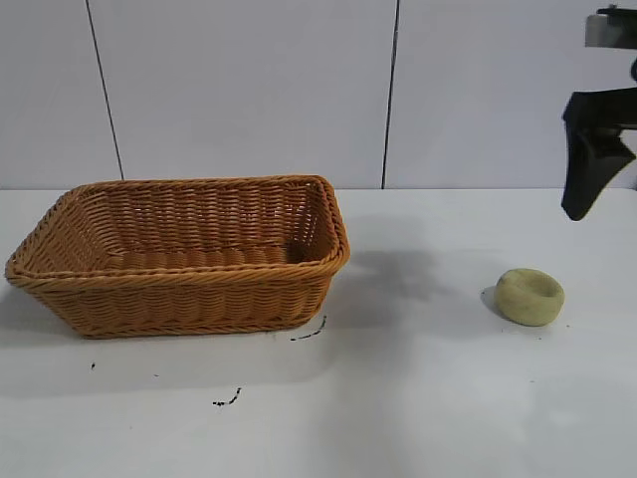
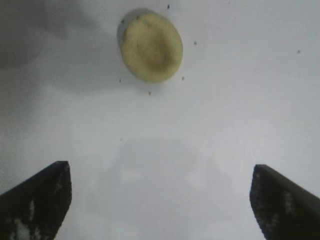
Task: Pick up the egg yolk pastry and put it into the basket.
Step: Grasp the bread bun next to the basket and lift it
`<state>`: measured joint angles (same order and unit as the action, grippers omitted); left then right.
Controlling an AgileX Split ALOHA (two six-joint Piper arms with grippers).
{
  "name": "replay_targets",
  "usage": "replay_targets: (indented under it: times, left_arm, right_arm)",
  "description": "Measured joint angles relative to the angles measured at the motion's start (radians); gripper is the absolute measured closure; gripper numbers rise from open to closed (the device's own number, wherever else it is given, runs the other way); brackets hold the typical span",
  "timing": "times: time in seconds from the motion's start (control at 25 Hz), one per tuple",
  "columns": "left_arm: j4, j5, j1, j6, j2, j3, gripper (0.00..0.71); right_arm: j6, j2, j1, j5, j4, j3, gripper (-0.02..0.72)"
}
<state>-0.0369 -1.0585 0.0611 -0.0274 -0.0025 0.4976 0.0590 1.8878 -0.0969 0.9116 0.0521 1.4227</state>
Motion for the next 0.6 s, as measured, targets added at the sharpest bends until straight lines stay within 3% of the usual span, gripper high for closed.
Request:
replay_targets:
  times: [0.2,0.6]
  left_arm:
    - [0.000,0.000,0.000,0.000,0.000,0.000,0.017]
    - [0.000,0.000,0.000,0.000,0.000,0.000,0.017]
  right_arm:
    - [-0.012,0.060,-0.023,-0.003,0.007,0.025,0.008]
    - [-0.025,0.184,0.030,-0.040,0.007,0.026,0.008]
